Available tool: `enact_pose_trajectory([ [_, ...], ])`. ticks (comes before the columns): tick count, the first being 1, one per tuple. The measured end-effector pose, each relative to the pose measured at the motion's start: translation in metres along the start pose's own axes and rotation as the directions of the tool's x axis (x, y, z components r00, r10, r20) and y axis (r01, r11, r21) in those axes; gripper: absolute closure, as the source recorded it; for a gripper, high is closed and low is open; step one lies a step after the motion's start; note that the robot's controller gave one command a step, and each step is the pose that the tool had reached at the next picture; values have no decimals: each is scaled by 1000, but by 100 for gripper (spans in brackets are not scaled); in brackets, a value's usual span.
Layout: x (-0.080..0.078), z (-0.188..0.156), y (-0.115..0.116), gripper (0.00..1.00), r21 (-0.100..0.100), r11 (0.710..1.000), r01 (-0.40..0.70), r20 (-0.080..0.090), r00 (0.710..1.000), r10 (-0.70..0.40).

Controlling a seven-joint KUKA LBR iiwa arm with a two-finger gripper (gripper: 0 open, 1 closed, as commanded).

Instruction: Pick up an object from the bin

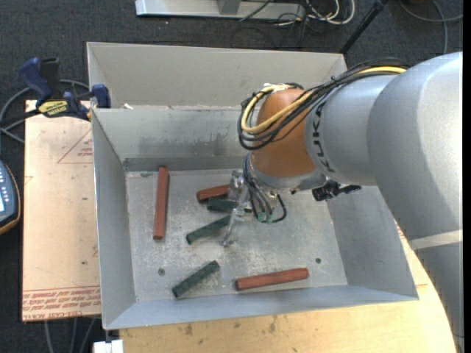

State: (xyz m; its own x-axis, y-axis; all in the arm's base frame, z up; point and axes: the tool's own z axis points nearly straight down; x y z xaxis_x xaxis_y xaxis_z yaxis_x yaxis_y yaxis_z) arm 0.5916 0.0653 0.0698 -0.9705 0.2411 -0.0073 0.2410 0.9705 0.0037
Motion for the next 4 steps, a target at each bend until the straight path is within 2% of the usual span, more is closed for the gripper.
enact_pose_trajectory([
  [1, -47, -1, 56, 0, 2, 998, 65, -6, 998, -65],
  [2, -45, -2, -10, 0, 3, 1000, -24, -3, 1000, 24],
  [3, -47, -5, -7, 100, 0, 1000, -19, 4, 1000, 19],
  [4, -65, -157, 13, 100, 0, 993, 115, 6, 993, -115],
])
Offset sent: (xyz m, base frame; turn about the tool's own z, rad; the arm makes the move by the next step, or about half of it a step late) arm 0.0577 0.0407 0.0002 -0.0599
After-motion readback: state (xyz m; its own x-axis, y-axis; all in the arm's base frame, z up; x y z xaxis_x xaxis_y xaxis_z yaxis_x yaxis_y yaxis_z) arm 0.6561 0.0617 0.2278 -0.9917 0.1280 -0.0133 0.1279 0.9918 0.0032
